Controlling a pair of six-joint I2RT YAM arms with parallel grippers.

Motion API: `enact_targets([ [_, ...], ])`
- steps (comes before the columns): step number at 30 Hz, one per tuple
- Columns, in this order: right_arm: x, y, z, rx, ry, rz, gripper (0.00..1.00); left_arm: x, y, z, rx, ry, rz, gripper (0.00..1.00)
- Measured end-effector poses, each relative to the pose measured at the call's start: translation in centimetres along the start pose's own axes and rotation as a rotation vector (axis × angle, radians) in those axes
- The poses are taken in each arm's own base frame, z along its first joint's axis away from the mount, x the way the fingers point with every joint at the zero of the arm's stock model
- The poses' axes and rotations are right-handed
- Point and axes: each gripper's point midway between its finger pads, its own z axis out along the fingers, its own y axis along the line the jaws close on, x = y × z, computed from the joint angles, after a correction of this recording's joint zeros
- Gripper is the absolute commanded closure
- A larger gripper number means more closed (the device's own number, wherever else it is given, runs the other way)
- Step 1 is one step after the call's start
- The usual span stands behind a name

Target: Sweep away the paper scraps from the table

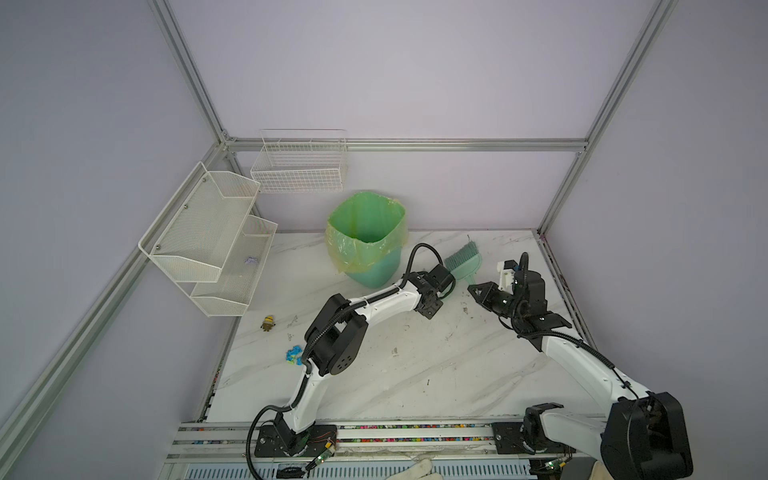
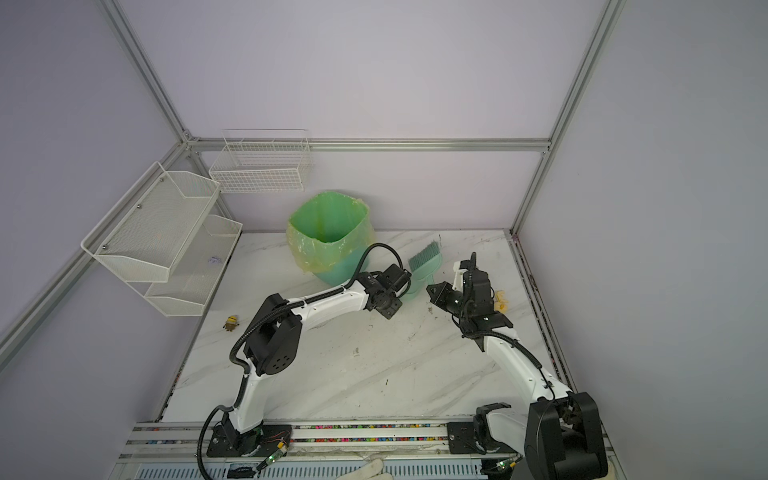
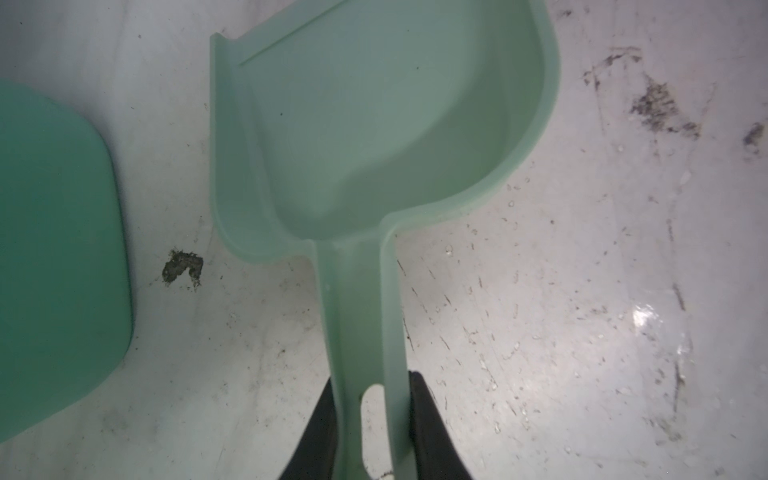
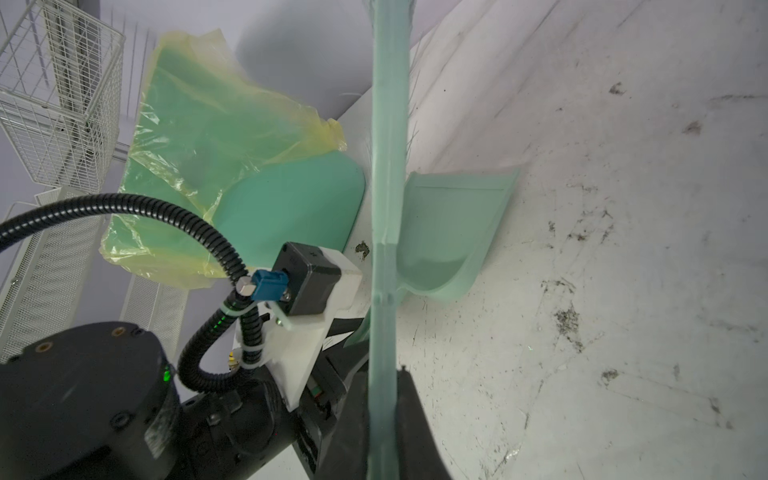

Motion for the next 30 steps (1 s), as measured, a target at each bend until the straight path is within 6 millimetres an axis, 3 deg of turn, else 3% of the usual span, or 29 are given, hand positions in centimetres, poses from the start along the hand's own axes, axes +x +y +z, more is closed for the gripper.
enact_targets([
  [5,0.5,-0.5,0.8,-0.001,0.027,0.015,1.0,-0.2,0.1,0.9,-0.023,-0.01,0.008,0.84],
  [18,1.1,-1.0,2.7,-0.026,0.071,0.087,1.0,-1.9,0.6,0.8,-0.052,-0.076,0.022,0.6],
  [30,1.3,-1.3,4.0,-0.048,0.093,0.14,1.0,-2.8,1.5,-0.1,-0.089,-0.116,-0.002,0.48],
])
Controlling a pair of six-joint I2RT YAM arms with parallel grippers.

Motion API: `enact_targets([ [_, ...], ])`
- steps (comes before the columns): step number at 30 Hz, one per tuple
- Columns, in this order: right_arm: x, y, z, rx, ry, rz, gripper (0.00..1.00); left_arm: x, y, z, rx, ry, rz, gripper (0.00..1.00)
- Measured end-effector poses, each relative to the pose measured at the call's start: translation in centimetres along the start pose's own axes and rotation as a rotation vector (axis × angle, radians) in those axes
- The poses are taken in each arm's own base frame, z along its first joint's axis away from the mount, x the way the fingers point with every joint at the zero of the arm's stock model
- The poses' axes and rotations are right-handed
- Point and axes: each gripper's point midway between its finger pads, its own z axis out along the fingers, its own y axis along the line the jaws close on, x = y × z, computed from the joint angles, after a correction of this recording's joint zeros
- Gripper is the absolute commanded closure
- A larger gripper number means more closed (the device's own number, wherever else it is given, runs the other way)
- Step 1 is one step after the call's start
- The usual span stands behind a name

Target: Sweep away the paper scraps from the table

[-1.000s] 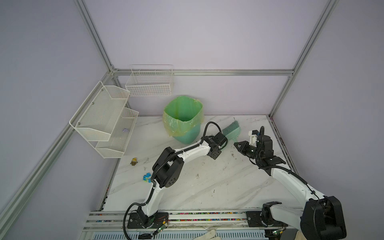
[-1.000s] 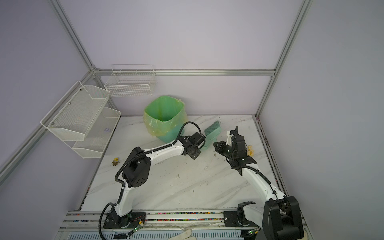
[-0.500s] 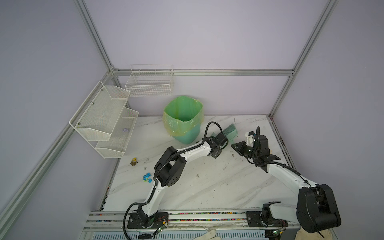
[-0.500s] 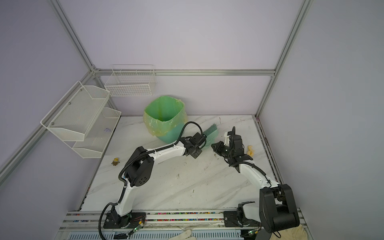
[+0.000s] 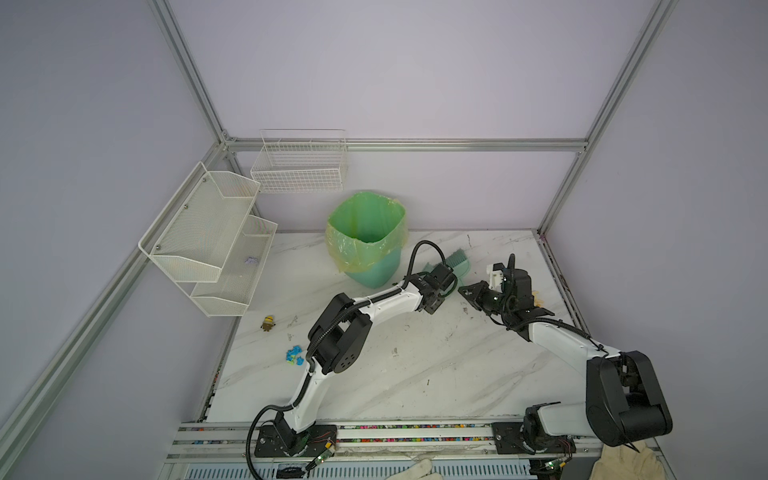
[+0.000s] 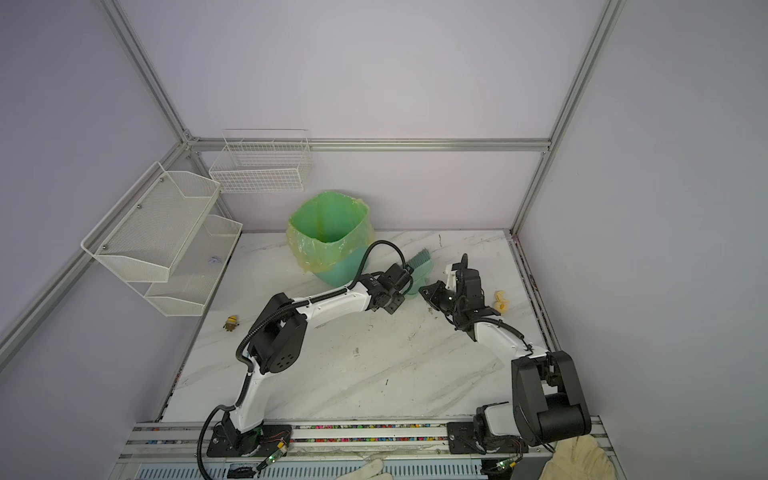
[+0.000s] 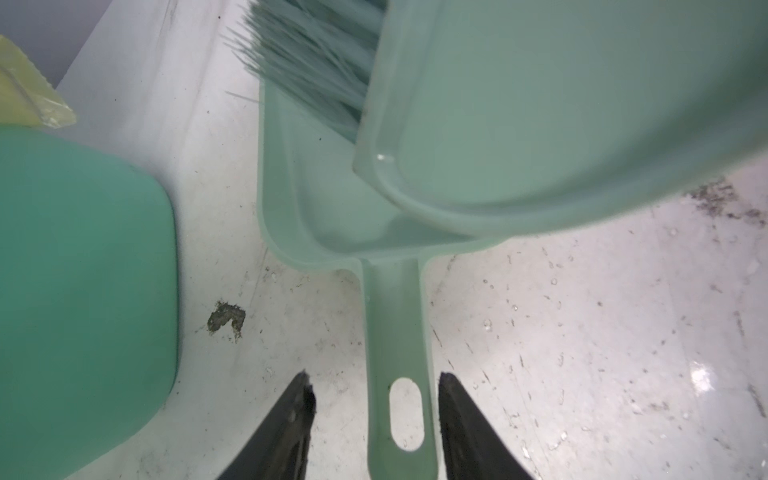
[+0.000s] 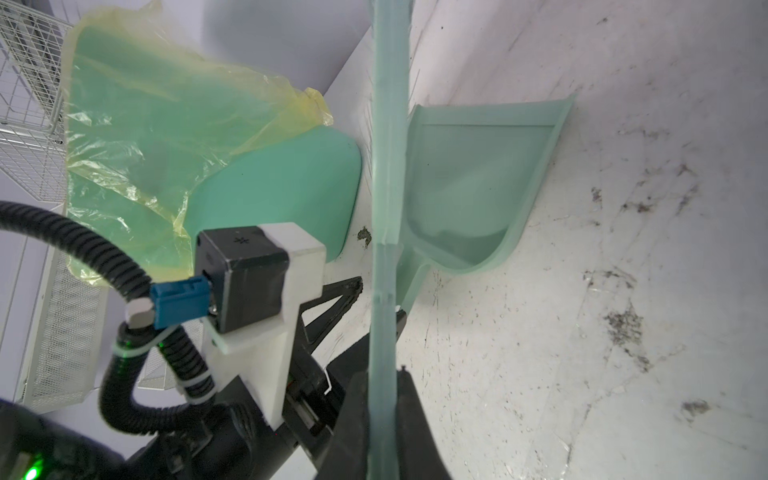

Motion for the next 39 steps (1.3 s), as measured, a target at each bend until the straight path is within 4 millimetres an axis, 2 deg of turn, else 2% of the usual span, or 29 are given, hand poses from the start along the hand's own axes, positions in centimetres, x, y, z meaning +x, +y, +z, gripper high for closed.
enact_targets([
  [2,0.0,-0.2,0.3,-0.001,0.002,0.007,1.0,-0.6,0.4,-1.0,0.0,-0.021,-0.021,0.47],
  [7,0.3,-0.8,1.0,0.0,0.022,0.034,1.0,-2.2,1.9,-5.3,0.016,-0.105,-0.099,0.42],
  [12,0.6,-1.3,1.5,-0.001,0.034,0.047,1.0,-2.0,2.7,-8.4,0.046,-0.144,-0.175,0.4],
  [26,1.7,-3.0,3.4,-0.007,0.093,0.083,1.0,4.3,2.6,-11.5,0.135,-0.095,-0.373,0.38],
  [36,2.2,-3.8,4.7,-0.008,0.138,0.062,0.8,9.7,3.1,-12.4,0.13,-0.057,-0.487,0.35],
  [39,2.3,-4.0,5.2,-0.005,0.16,0.055,0.71,10.4,3.3,-12.7,0.124,-0.055,-0.504,0.35],
])
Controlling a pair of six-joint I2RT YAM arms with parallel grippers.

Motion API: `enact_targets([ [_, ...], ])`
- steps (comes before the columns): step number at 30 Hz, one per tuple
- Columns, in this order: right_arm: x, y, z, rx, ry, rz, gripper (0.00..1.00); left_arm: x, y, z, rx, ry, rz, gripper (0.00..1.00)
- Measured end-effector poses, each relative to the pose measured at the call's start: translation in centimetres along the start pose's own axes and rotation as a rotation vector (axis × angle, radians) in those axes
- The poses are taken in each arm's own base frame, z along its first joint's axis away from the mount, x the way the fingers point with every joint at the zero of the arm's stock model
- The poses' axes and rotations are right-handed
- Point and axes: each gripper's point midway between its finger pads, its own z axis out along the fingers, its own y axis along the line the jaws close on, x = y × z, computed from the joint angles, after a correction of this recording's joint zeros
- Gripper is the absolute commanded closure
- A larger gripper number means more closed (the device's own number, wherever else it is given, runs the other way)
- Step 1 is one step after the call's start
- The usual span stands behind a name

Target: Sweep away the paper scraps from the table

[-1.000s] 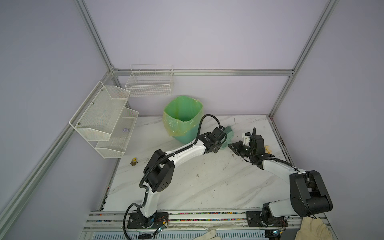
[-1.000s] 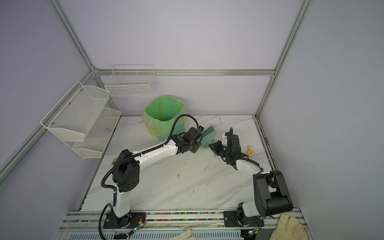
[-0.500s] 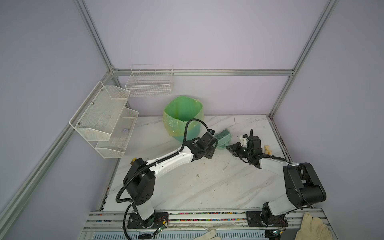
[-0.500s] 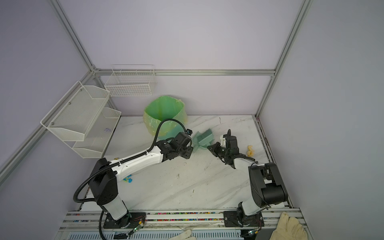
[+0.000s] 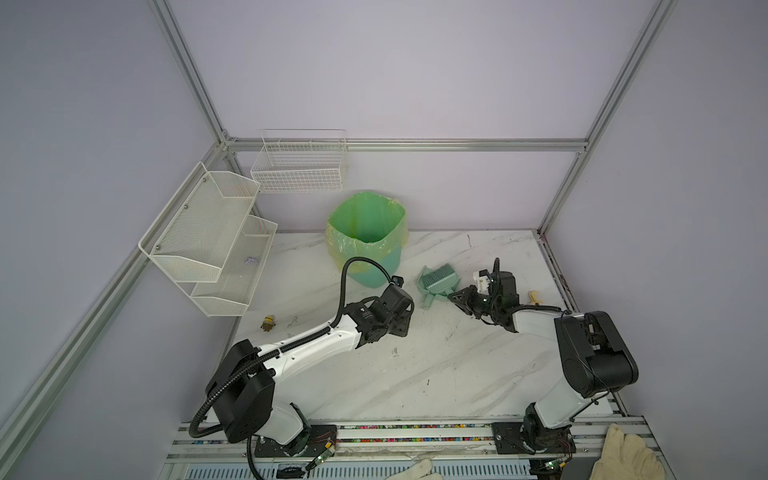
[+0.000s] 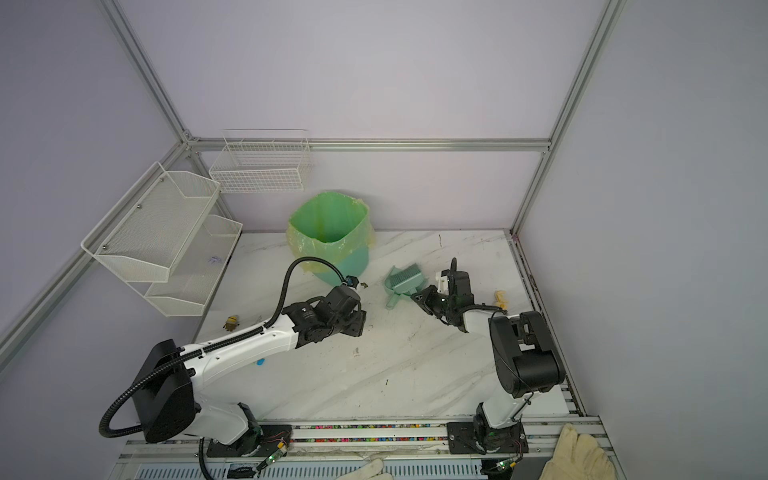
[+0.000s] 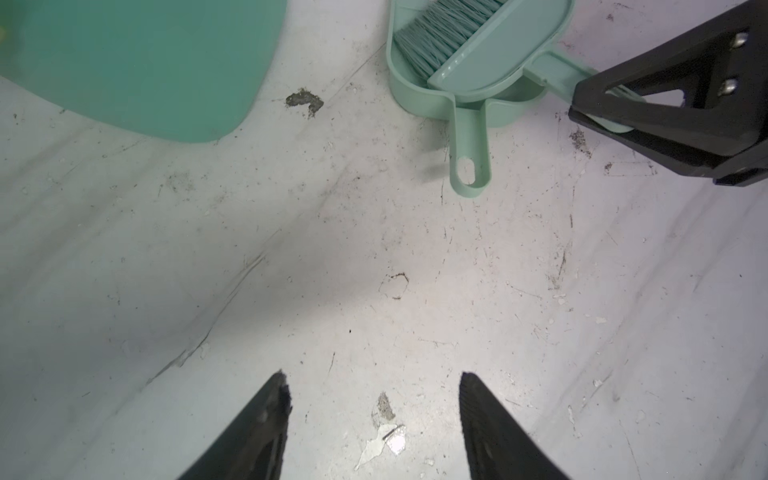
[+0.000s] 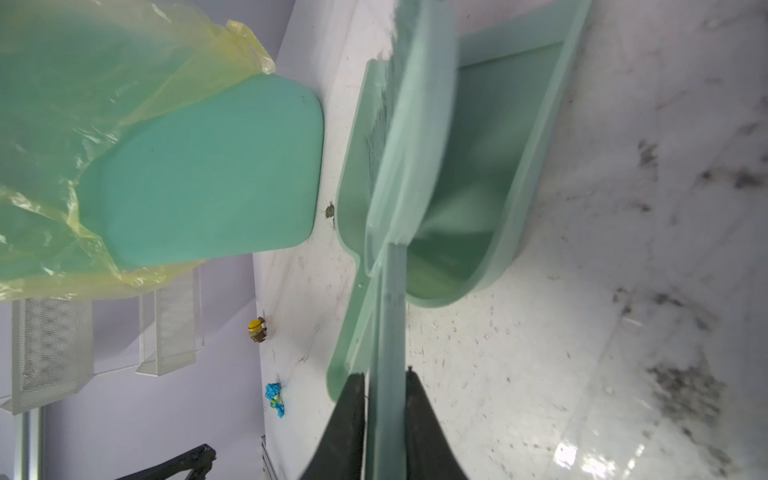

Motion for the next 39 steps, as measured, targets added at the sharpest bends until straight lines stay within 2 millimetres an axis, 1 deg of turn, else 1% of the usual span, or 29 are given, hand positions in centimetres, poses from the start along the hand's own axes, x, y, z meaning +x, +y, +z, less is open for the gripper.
enact_targets([
  [1,0.0,0.0,0.1,0.001,0.005,-0.005,0.65,0.0,0.1,-0.2,0.0,-0.004,-0.007,0.35],
  [2,0.0,0.0,0.1,0.001,0.006,-0.006,0.63,-0.1,0.2,-0.3,-0.001,-0.009,-0.013,0.35],
  [5,-0.2,0.2,0.2,0.0,0.011,-0.025,0.6,-0.3,0.6,-1.2,-0.005,-0.033,-0.026,0.34],
  [6,-0.2,0.2,0.2,0.002,0.012,-0.029,0.56,-0.6,0.7,-1.5,-0.005,-0.046,-0.032,0.34],
  [9,0.0,-0.2,0.2,0.021,0.021,-0.029,0.52,-0.6,1.2,-2.2,-0.015,-0.065,-0.049,0.33],
  [10,0.1,-0.3,0.2,0.028,0.024,-0.029,0.51,-0.5,1.4,-2.2,-0.019,-0.068,-0.051,0.33],
  [15,0.5,-1.3,-0.1,0.08,0.037,-0.035,0.41,0.9,2.7,-2.1,-0.063,-0.052,-0.061,0.31],
  [17,0.6,-1.4,-0.3,0.096,0.037,-0.04,0.34,1.3,3.2,-2.2,-0.08,-0.048,-0.067,0.3],
  [21,0.3,-1.6,-1.0,0.123,0.023,-0.055,0.26,1.5,4.5,-2.8,-0.107,-0.059,-0.085,0.27],
  [23,0.1,-1.6,-1.4,0.134,0.012,-0.06,0.2,1.5,5.3,-3.0,-0.123,-0.064,-0.097,0.25],
  [26,-0.7,-1.3,-2.4,0.145,-0.022,-0.073,0.04,1.7,6.6,-3.3,-0.149,-0.07,-0.122,0.21],
  [27,-1.0,-1.2,-2.7,0.147,-0.036,-0.082,0.03,1.8,7.1,-3.4,-0.16,-0.069,-0.132,0.19],
  [29,-1.5,-0.8,-3.4,0.149,-0.061,-0.097,0.03,2.0,8.2,-3.5,-0.185,-0.068,-0.153,0.14],
  [32,-2.3,-0.4,-4.6,0.155,-0.103,-0.107,0.03,2.0,10.0,-3.6,-0.225,-0.072,-0.189,0.02],
  [33,-2.5,-0.4,-5.0,0.158,-0.116,-0.108,0.03,2.0,10.8,-3.7,-0.241,-0.076,-0.206,0.0],
  [39,-3.7,-0.7,-6.9,0.191,-0.18,-0.117,0.03,1.9,14.9,-4.3,-0.332,-0.103,-0.3,0.0],
])
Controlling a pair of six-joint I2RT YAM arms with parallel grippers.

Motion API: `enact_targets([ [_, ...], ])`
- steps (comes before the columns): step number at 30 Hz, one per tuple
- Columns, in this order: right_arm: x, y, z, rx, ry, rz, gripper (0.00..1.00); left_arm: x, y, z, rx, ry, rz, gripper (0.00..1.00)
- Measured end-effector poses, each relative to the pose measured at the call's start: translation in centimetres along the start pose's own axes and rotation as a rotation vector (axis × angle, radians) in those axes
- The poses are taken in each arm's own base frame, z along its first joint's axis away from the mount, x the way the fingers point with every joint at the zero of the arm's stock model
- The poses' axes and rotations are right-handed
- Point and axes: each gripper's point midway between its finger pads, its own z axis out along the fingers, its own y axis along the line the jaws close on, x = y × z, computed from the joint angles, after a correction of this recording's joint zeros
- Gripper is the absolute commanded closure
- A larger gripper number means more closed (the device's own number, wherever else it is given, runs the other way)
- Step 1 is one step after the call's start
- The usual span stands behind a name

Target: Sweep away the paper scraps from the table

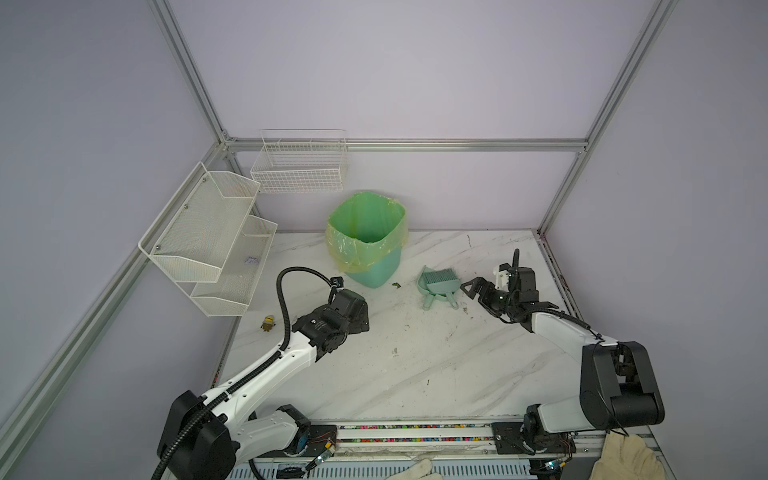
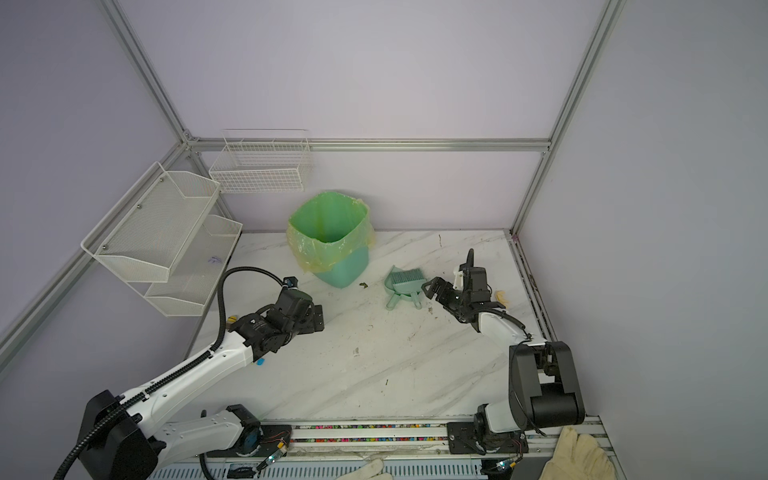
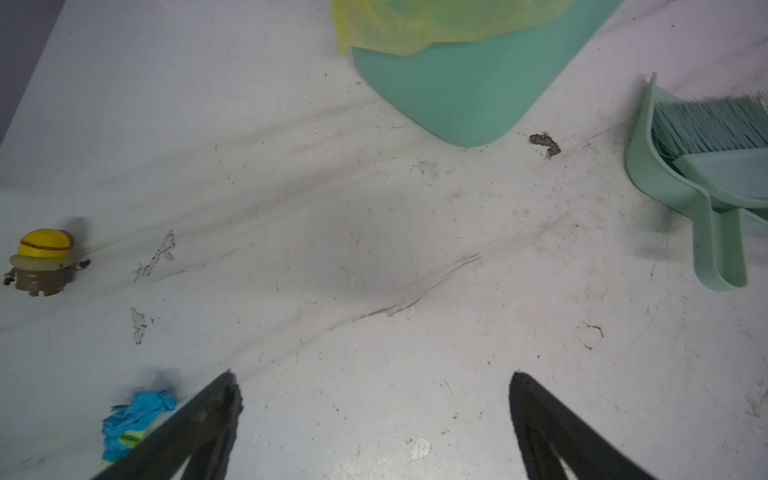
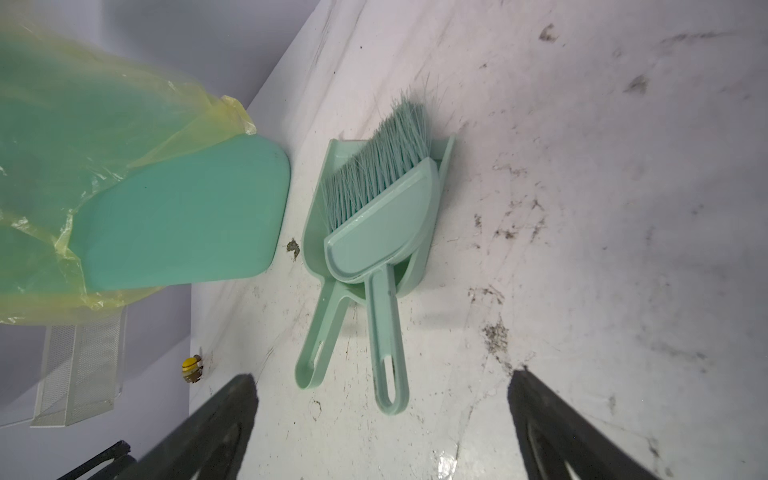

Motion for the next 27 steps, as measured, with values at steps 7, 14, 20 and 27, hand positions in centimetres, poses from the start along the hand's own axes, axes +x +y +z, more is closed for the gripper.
enact_targets([
  [7,-1.9,-0.9,-1.7,0.059,-0.087,-0.009,0.03,-0.5,2.8,1.0,-0.1,-0.035,-0.055,0.0],
  [14,-3.8,-1.4,-3.1,0.125,-0.188,-0.032,0.03,-1.5,5.4,2.0,-0.209,-0.119,-0.101,0.0],
  [20,-4.8,-1.7,-4.0,0.165,-0.251,-0.048,0.03,-2.6,8.5,3.3,-0.306,-0.189,-0.17,0.0],
  [27,-5.8,-2.0,-4.6,0.205,-0.307,-0.062,0.03,-3.5,11.5,4.2,-0.367,-0.273,-0.252,0.0],
])
